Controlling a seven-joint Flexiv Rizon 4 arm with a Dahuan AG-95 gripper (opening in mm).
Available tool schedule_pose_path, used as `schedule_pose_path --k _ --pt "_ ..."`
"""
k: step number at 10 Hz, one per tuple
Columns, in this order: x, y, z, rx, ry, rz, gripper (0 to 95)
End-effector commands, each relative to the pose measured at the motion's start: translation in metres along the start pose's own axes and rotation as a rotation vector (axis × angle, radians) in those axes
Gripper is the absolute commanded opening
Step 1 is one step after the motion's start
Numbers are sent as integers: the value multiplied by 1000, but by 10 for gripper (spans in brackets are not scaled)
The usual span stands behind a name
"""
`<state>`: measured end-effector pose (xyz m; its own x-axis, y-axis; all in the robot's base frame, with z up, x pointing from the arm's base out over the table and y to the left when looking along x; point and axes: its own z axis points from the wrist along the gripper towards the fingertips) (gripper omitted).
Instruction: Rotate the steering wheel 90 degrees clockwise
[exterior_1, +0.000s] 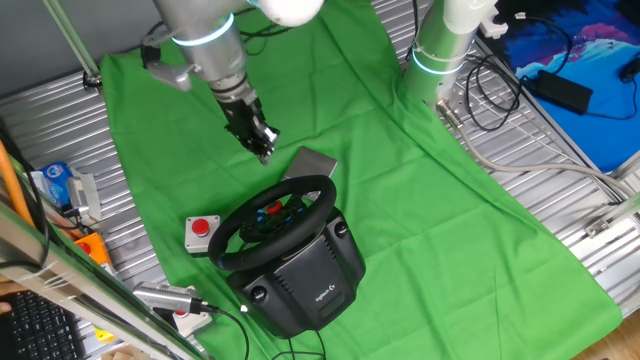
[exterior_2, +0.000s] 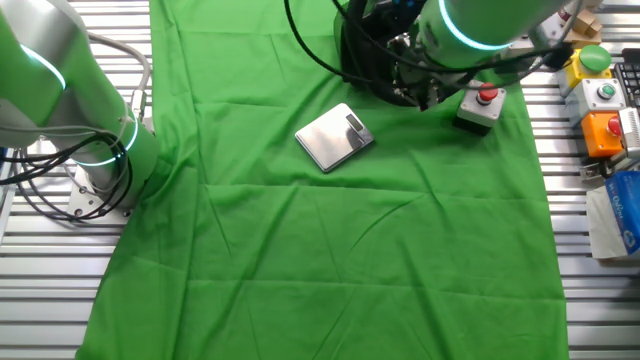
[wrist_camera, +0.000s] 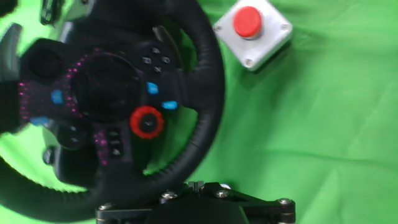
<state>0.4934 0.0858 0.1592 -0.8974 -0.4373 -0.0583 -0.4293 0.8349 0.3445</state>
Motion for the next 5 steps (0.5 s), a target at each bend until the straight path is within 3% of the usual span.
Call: schedule_pose_path --k 1,5 --pt "-9 12 13 -14 -22 17 0" --pt "-14 28 30 -20 -41 43 0"
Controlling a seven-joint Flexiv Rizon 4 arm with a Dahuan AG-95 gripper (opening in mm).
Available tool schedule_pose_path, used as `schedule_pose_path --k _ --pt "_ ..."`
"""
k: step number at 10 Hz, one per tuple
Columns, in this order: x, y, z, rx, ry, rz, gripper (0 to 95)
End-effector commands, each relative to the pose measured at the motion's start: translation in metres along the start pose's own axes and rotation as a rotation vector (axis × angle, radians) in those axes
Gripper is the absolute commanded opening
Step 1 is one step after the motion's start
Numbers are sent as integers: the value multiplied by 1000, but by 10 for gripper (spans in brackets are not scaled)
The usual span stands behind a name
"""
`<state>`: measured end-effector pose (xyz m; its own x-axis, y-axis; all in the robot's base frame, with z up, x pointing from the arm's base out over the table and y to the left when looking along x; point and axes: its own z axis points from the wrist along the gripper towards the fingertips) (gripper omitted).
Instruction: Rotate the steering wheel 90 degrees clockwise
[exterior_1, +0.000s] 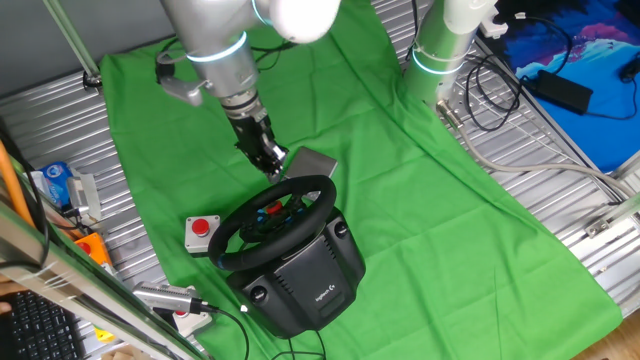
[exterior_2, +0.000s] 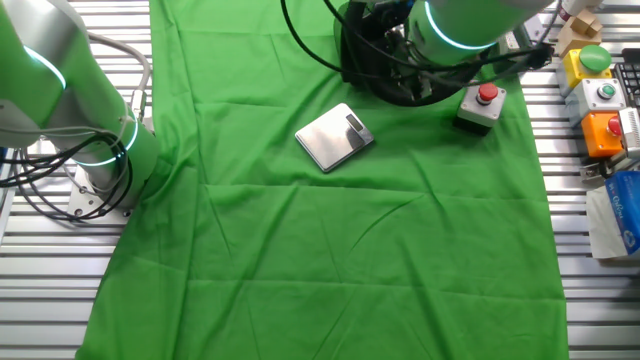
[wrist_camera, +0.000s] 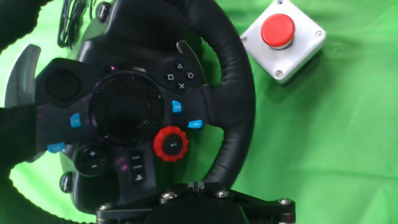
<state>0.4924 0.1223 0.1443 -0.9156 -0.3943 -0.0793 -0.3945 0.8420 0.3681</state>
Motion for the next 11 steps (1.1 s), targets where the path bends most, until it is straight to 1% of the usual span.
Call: schedule_pose_path --k 1,2,4,5,8,11 --pt "1 6 8 1 -10 12 0" --pt "1 8 10 -6 -18 18 0" --pt "1 13 15 -33 -32 34 0" --pt "1 16 18 -40 -36 42 0" --pt "-1 22 23 -42 -42 55 0" --pt "-2 28 28 -53 -61 92 0"
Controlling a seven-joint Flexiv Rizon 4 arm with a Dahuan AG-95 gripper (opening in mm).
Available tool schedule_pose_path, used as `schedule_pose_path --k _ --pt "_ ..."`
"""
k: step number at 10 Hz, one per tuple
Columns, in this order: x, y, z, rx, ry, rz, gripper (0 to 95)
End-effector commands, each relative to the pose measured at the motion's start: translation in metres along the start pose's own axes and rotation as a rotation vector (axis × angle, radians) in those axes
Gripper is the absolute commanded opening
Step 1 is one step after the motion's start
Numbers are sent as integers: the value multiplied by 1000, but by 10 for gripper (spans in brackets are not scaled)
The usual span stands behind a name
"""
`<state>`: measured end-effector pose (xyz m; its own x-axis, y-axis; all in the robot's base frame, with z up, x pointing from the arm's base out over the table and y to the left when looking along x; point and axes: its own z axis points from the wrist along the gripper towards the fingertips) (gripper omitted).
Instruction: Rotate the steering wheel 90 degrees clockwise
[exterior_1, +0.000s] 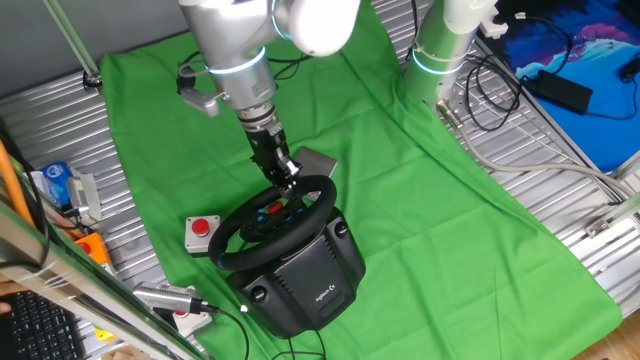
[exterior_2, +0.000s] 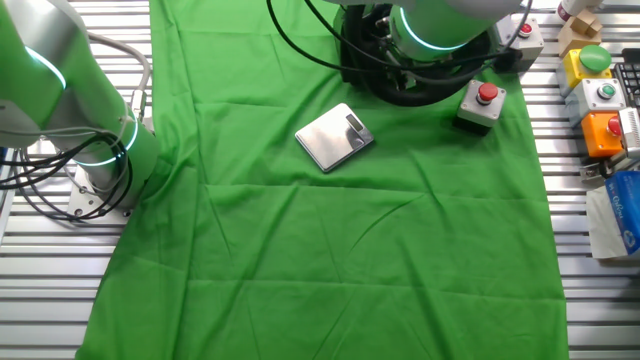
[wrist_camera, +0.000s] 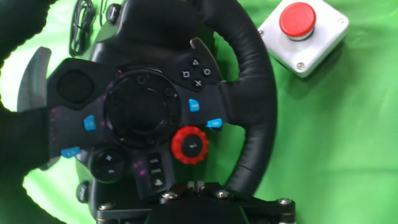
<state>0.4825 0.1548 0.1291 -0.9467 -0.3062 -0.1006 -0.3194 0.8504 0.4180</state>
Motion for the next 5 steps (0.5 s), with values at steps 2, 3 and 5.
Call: schedule_pose_path --k 2,3,5 --pt "0 4 -1 -17 -7 35 0" --pt "0 4 -1 -18 -6 37 0" --pt "-1 8 -6 -35 -4 64 0"
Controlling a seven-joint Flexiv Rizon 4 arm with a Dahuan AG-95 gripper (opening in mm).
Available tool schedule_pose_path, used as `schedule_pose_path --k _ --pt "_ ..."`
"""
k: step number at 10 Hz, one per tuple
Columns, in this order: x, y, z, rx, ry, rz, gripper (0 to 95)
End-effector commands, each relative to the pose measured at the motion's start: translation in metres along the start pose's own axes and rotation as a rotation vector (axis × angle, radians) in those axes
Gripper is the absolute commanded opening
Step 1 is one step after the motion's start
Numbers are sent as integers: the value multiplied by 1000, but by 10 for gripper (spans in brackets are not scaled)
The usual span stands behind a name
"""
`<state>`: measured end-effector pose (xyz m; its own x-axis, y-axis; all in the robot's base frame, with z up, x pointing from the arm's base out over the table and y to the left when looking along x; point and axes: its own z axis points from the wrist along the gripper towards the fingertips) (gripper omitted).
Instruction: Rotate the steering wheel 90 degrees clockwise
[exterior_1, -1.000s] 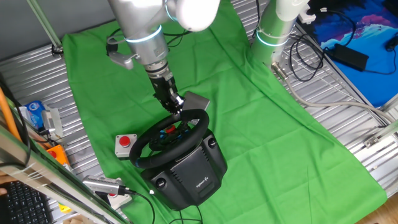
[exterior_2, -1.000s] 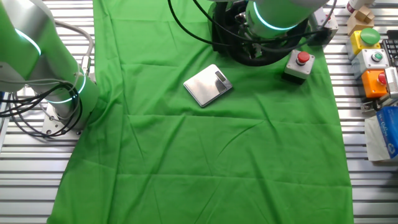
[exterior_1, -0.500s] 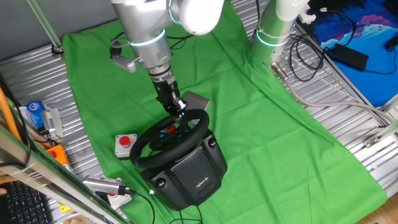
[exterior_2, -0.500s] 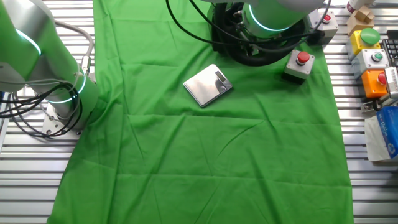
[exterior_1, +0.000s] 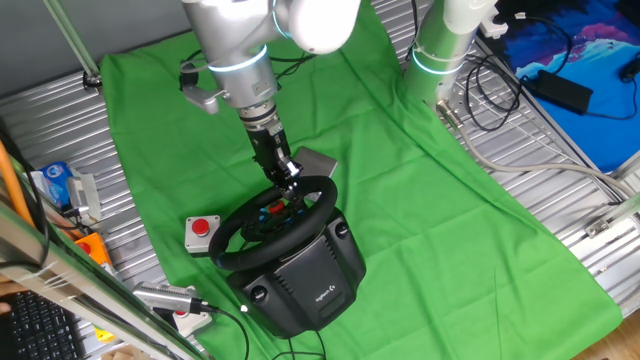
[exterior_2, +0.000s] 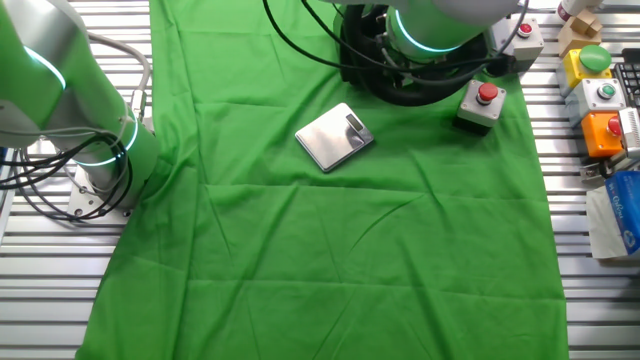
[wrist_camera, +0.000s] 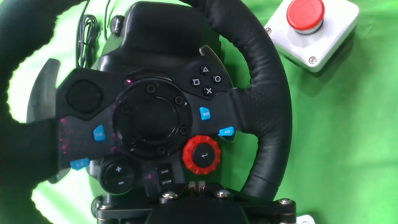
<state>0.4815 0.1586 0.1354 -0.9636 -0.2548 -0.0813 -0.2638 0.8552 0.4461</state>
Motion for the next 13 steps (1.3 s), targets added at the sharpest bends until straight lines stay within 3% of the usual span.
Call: schedule_pose_path --k 1,13 --pt "0 3 -2 -10 4 11 0" --pt "-2 16 -7 -58 -12 130 0"
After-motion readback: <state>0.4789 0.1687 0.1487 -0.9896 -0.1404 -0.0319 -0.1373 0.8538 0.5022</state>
